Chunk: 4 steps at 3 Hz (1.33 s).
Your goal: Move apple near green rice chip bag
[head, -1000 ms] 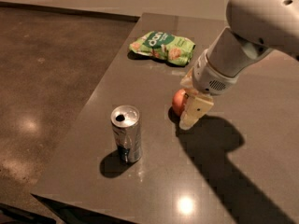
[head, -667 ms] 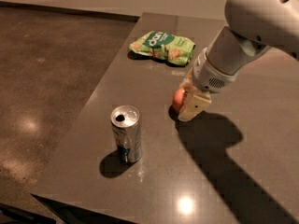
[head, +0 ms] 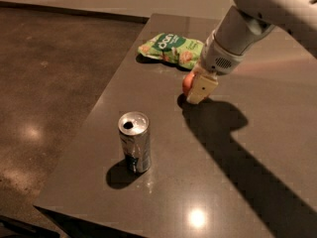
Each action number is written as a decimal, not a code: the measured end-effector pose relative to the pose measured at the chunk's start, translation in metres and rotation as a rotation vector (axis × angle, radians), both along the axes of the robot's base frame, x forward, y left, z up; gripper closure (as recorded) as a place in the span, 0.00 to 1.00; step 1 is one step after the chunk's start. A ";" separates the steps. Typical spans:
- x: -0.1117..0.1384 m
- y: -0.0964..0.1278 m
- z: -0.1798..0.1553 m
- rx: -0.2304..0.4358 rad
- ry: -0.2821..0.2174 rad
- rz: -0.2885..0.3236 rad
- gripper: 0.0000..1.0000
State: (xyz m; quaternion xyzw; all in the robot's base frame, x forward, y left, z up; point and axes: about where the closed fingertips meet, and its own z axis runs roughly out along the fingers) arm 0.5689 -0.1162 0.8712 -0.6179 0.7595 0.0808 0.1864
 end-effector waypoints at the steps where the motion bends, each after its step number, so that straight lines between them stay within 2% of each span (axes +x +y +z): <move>1: 0.031 0.000 0.006 0.022 -0.003 -0.040 1.00; 2: 0.070 -0.004 0.000 0.010 -0.010 -0.114 0.98; 3: 0.090 -0.015 -0.007 -0.023 -0.016 -0.179 0.68; 4: 0.099 -0.029 -0.006 -0.038 -0.029 -0.246 0.46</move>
Offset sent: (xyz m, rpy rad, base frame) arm 0.0998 -0.0081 0.0012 0.0104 -0.0218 -0.1691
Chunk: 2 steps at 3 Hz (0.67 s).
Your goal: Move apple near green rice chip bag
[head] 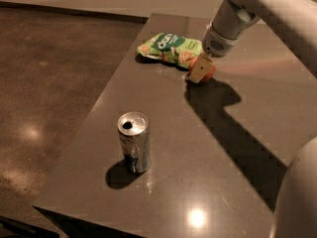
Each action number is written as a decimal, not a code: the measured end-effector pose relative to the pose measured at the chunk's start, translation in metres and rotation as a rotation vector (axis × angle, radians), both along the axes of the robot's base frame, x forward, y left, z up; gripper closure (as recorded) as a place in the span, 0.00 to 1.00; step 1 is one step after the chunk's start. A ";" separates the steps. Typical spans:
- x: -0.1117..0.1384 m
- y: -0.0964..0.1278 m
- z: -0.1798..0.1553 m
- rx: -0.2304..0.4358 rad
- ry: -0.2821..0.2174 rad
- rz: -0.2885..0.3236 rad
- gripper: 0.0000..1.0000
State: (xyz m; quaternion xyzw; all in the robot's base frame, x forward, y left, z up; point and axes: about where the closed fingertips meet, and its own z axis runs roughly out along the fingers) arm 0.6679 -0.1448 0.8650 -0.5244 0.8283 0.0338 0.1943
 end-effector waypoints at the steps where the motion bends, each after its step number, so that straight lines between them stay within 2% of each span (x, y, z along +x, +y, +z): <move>1: 0.004 -0.015 -0.002 -0.011 0.005 -0.058 0.14; 2: 0.004 -0.013 -0.004 -0.011 0.007 -0.053 0.00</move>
Offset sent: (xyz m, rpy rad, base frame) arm 0.0035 -0.0131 -0.0014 -0.0100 0.0030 -0.0510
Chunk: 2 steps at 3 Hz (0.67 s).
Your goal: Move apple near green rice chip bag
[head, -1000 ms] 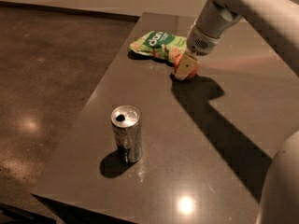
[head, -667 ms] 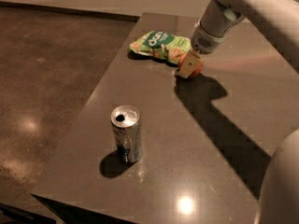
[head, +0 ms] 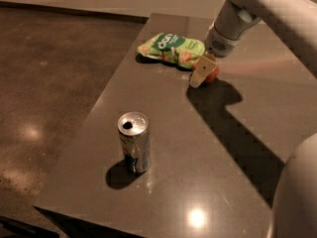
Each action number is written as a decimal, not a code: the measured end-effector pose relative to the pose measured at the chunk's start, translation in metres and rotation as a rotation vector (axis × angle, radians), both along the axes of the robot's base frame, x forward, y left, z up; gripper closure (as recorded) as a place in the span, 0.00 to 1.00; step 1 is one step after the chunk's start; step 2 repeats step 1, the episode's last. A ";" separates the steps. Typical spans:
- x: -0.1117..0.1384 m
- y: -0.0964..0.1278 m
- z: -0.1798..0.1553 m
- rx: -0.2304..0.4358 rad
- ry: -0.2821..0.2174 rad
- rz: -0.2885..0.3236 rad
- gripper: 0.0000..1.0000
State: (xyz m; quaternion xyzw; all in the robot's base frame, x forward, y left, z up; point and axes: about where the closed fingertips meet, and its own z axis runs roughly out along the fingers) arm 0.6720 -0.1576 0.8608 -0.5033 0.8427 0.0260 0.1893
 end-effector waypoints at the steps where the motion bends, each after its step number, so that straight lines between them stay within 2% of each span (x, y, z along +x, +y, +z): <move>1: 0.000 0.000 0.000 0.000 0.000 0.000 0.00; 2: 0.000 0.000 0.000 0.000 0.000 0.000 0.00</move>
Offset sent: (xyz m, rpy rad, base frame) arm 0.0000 0.0000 0.0000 0.0000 0.0000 0.0000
